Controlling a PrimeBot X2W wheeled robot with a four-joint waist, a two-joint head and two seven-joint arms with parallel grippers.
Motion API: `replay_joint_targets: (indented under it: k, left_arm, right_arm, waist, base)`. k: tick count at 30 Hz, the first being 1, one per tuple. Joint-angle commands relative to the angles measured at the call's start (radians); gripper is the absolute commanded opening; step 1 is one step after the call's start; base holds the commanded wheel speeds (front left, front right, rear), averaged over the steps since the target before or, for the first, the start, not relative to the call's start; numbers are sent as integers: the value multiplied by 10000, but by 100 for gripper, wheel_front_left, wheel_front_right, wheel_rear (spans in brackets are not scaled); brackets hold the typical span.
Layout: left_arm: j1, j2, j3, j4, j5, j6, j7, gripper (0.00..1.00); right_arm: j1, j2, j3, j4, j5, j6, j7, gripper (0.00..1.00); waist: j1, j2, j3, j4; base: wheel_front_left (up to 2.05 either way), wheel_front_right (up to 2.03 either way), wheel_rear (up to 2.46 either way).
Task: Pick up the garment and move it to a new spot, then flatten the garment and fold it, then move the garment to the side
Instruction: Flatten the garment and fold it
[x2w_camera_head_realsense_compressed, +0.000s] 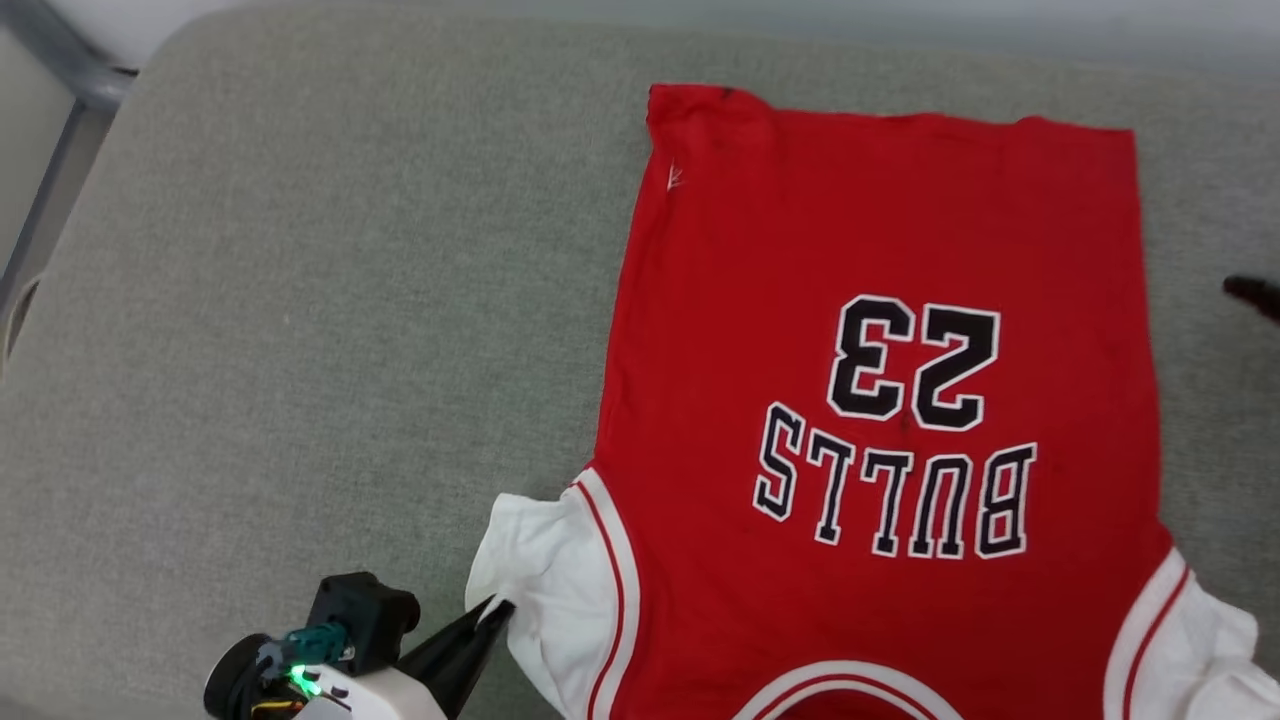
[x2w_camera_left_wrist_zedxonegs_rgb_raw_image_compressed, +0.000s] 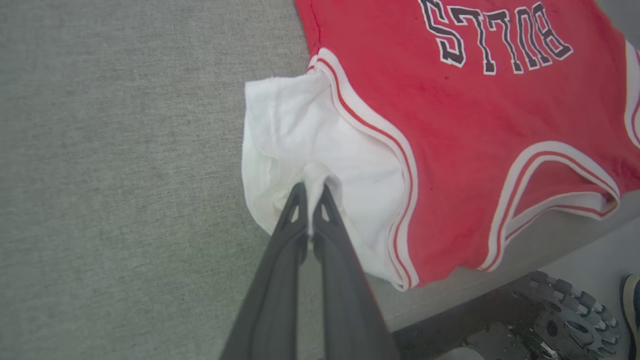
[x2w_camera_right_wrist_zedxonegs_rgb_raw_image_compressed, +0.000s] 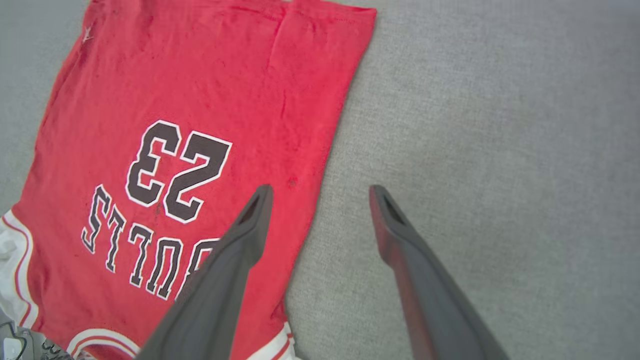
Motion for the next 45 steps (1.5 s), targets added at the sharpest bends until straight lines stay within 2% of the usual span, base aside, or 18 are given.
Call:
replay_joint_targets:
  k: [1, 9, 16, 20, 28, 29, 30, 38, 45]
  left_arm:
    - [-246, -69, -78, -157, 80, -71, -15, 0]
    - [-1059, -474, -434, -462, 330, -264, -143, 0]
    - [-1558, -932, -598, -443, 459, -358, -630, 0]
    - [-1687, -1100, -655, -346, 507, -362, -840, 0]
    - [-1872, -1233, -614, -163, 515, -278, -1162, 0]
    - [-1890, -1250, -614, -135, 529, -280, -1180, 0]
    - [-1905, -1259, -617, -103, 554, -280, -1212, 0]
    - [-1969, -1247, -590, 52, 534, -224, -1270, 0]
    - [-1896, -1126, -455, 101, 581, -110, -1383, 0]
  right_arm:
    - [-665, 140, -186, 85, -432, -8, 372, 100]
    - [-2988, 666, -1018, 951, -2779, -8, 1688, 100]
    - [-3683, 307, -1408, 1667, -4360, -8, 1712, 100]
    - [-3802, 392, -1585, 1956, -4598, -8, 1516, 100]
    - [-3379, 690, -967, 2304, -4429, -6, 1754, 100]
    - [-3244, 640, -858, 2318, -4426, -6, 1810, 31]
    - [-3139, 569, -751, 2309, -4392, -6, 1823, 0]
    - [-2818, 148, -721, 2562, -4174, -8, 1466, 0]
    - [-2133, 239, -686, 2856, -3986, -8, 1005, 0]
  waist:
    - [-3, -1, 1171, 891]
    - [-3, -1, 2284, 1862]
    - [-3, -1, 2913, 2481]
    - [-3, -1, 3066, 2658]
    - [-3, -1, 3200, 2718]
    - [-3, -1, 3200, 2721]
    - [-3, -1, 3197, 2723]
    - [-3, -1, 2874, 2616]
    - [-3, -1, 2027, 2142]
  base:
    - [0, 0, 0]
    - [0, 0, 0]
    - [0, 0, 0]
    - [0, 0, 0]
    - [0, 0, 0]
    - [0, 0, 0]
    - [0, 0, 0]
    - [0, 0, 0]
    - [0, 0, 0]
